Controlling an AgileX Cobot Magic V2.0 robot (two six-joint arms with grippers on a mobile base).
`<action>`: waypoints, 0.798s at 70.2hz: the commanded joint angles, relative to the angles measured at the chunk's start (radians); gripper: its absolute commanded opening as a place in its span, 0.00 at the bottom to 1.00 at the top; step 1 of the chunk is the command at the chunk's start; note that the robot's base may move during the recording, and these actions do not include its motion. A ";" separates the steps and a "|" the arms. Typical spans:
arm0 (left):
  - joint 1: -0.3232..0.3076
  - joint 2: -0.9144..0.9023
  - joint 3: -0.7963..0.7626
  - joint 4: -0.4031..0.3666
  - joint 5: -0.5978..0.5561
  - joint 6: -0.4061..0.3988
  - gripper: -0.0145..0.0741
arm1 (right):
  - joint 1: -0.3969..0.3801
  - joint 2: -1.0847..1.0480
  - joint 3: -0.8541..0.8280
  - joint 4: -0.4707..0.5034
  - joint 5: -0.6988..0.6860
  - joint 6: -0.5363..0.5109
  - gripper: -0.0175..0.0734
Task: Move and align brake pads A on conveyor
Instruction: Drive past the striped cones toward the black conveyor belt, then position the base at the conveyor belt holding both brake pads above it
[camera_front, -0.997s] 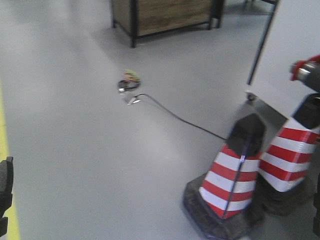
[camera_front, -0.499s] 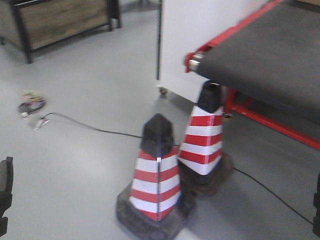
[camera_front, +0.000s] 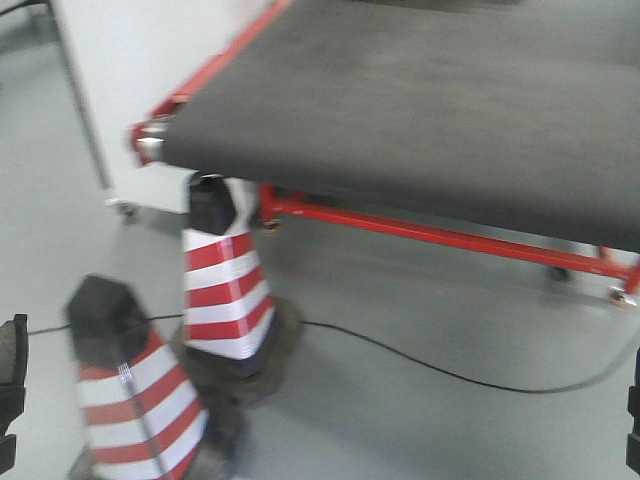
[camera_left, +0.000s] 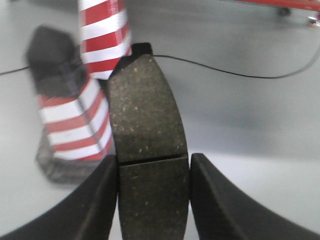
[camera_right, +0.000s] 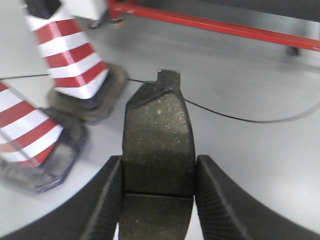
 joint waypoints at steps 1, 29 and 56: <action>-0.003 0.001 -0.025 -0.009 -0.078 -0.006 0.15 | -0.004 0.004 -0.029 -0.002 -0.077 -0.004 0.19; -0.003 0.001 -0.025 -0.009 -0.078 -0.006 0.15 | -0.004 0.004 -0.029 -0.002 -0.076 -0.004 0.19; -0.003 0.001 -0.025 -0.009 -0.078 -0.006 0.15 | -0.004 0.004 -0.029 -0.002 -0.076 -0.004 0.19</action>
